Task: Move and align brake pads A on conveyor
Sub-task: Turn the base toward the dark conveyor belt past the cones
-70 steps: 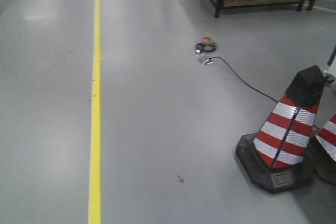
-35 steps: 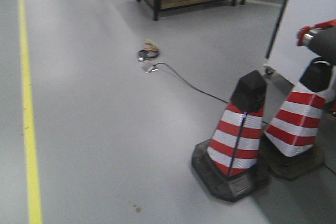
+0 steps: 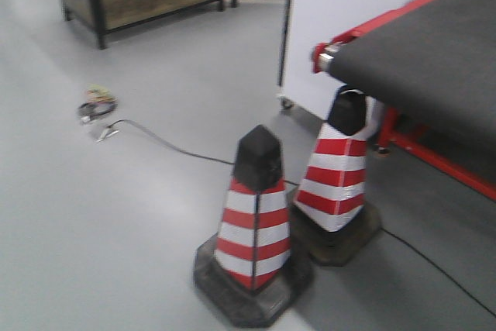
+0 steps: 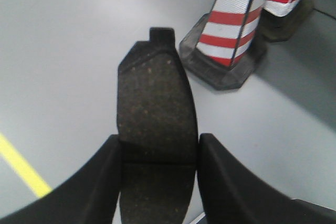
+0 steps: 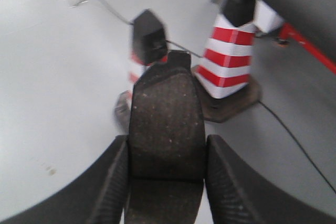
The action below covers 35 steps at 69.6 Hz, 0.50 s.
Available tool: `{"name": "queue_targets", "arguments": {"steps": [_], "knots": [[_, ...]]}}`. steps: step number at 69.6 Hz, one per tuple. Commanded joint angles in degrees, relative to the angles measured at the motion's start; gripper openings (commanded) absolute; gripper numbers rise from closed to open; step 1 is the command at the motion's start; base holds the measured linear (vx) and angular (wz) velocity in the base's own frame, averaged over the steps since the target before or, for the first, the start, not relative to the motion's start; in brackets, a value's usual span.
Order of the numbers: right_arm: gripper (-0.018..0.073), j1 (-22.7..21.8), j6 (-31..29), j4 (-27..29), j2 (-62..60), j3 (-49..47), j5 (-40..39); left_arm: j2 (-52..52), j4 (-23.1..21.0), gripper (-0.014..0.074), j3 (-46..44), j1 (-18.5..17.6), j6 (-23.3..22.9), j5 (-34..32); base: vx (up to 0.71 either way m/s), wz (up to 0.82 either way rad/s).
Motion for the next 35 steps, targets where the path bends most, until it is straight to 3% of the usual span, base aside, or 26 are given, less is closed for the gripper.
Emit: {"name": "queue_targets", "arguments": {"steps": [1,35], "knots": [[-0.0008,0.02,-0.27,-0.40,-0.01,-1.51,-4.62,-0.17,0.45,-0.0006,-1.19,-0.33,-0.43,-1.80,0.32,-0.66],[-0.0008,0.02,-0.34,-0.41,-0.01,-1.51,-4.59,-0.17,0.45,-0.0006,-1.19,-0.33,-0.43,-1.80,0.30,-0.74]]}}
